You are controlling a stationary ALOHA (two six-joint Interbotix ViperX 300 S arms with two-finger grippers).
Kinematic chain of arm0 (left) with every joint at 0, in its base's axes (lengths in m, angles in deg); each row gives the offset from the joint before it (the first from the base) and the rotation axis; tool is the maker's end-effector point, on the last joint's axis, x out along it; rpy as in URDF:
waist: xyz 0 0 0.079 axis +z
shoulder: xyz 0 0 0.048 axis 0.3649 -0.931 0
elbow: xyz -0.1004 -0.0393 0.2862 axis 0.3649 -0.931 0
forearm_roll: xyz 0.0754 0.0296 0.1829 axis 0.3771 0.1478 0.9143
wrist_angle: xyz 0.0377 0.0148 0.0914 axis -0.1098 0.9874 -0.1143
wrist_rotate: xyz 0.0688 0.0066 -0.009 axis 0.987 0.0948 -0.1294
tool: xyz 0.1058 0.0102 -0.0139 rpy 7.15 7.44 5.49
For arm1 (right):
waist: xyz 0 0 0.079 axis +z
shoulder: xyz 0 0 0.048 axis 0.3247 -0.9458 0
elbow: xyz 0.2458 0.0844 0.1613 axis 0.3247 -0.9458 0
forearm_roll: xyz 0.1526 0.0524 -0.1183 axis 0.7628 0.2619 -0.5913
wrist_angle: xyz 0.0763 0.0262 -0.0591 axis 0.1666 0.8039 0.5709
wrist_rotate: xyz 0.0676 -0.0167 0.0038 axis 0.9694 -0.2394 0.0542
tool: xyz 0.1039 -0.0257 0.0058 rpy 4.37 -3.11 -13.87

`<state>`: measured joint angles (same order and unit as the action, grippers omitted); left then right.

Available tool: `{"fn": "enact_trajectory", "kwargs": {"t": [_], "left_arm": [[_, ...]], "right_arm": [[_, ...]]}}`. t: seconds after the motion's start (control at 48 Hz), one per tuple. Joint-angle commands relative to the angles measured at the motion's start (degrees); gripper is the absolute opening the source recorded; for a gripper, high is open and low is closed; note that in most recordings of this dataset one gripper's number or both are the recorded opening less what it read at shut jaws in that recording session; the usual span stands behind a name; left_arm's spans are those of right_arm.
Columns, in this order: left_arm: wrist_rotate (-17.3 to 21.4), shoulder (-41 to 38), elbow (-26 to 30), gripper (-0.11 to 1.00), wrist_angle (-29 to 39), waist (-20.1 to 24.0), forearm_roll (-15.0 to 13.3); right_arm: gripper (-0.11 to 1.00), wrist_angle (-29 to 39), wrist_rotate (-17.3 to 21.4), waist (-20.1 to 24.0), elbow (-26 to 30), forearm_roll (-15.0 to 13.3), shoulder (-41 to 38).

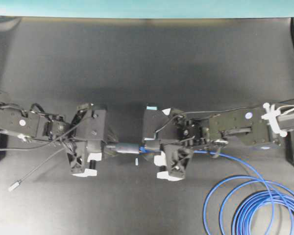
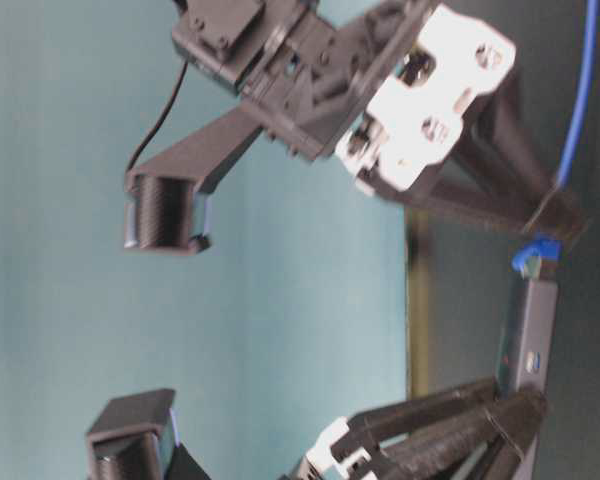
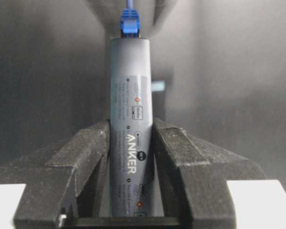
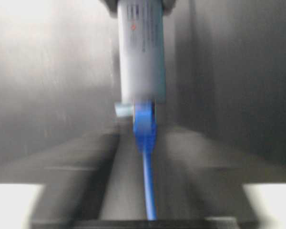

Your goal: Insert the LAN cable into the hub.

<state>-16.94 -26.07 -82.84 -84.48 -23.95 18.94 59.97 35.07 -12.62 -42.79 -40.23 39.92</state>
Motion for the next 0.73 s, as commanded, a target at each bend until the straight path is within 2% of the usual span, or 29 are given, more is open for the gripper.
{"fn": "enact_trajectory", "kwargs": {"t": [0.0, 0.063, 0.104, 0.438, 0.709], "left_arm": [[-0.1, 1.1, 0.5, 0.28, -0.3, 0.1, 0.2], [0.0, 1.0, 0.5, 0.28, -0.3, 0.1, 0.2], [0.0, 1.1, 0.5, 0.28, -0.2, 0.1, 0.2], [-0.3, 0.6, 1.2, 0.28, 1.9, -0.5, 0.2], [-0.2, 0.5, 1.1, 0.28, 2.6, -0.6, 0.2]], "right_arm": [[0.7, 0.5, 0.4, 1.3, -0.5, 0.2, 1.2], [0.82, 0.6, 0.5, 1.6, -1.2, 0.2, 1.6], [0.86, 0.7, 0.7, 1.7, -1.8, 0.2, 1.8], [0.83, -2.7, 3.8, 1.8, -5.6, 0.2, 3.6], [0.83, -4.0, 4.1, 1.8, -6.7, 0.2, 4.0]]}}
